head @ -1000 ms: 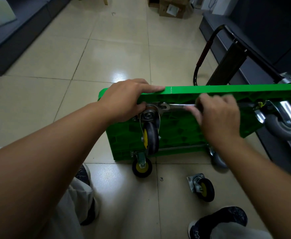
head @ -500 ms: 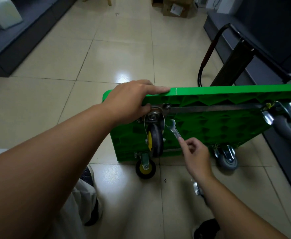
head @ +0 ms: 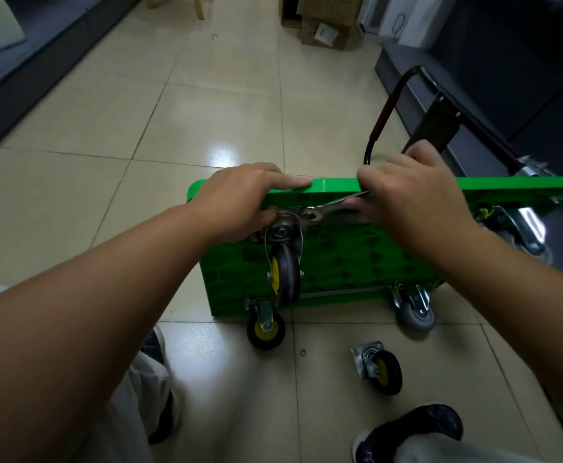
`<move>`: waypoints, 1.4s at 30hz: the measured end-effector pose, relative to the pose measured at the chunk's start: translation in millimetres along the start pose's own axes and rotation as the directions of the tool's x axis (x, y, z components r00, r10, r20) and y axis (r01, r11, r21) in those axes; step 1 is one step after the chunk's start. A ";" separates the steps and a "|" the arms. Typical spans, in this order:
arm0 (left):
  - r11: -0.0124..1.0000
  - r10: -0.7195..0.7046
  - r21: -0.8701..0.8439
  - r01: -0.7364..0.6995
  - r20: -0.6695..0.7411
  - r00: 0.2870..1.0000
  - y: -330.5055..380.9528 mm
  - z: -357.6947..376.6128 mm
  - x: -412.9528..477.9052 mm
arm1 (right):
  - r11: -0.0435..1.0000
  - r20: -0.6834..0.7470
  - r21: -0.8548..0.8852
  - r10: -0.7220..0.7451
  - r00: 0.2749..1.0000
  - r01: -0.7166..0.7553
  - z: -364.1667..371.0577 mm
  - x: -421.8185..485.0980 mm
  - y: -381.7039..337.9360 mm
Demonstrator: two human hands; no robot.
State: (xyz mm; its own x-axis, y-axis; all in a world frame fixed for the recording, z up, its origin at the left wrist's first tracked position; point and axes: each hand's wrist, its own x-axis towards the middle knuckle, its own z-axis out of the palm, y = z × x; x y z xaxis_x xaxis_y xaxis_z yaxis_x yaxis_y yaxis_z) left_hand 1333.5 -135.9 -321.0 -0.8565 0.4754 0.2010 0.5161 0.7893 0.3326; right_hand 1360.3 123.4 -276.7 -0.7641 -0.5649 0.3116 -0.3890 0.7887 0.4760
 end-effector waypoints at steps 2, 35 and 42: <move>1.000 -0.001 -0.001 0.001 -0.005 1.000 -0.3 0.8 0.5 | 0.995 -0.002 -0.080 -0.056 0.998 0.055 -5.1 9.2 -3.9; 1.000 -0.024 0.020 0.024 0.002 1.000 1.6 -0.6 3.6 | 0.677 0.379 0.535 0.343 0.860 -0.506 47.1 -106.6 -13.3; 1.000 0.004 0.006 -0.005 0.109 0.994 4.2 -16.2 -4.9 | 0.738 0.256 0.540 0.314 0.914 -0.404 -6.5 -76.1 8.4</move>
State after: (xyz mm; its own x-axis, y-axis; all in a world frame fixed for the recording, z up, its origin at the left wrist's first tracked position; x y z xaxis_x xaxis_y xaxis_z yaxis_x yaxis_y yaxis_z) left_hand 1339.8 -141.2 -305.7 -0.8494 0.5180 0.1009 0.5202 0.7894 0.3260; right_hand 1418.5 171.4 -291.1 -0.9525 -0.2069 0.2236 -0.2559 0.9417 -0.2185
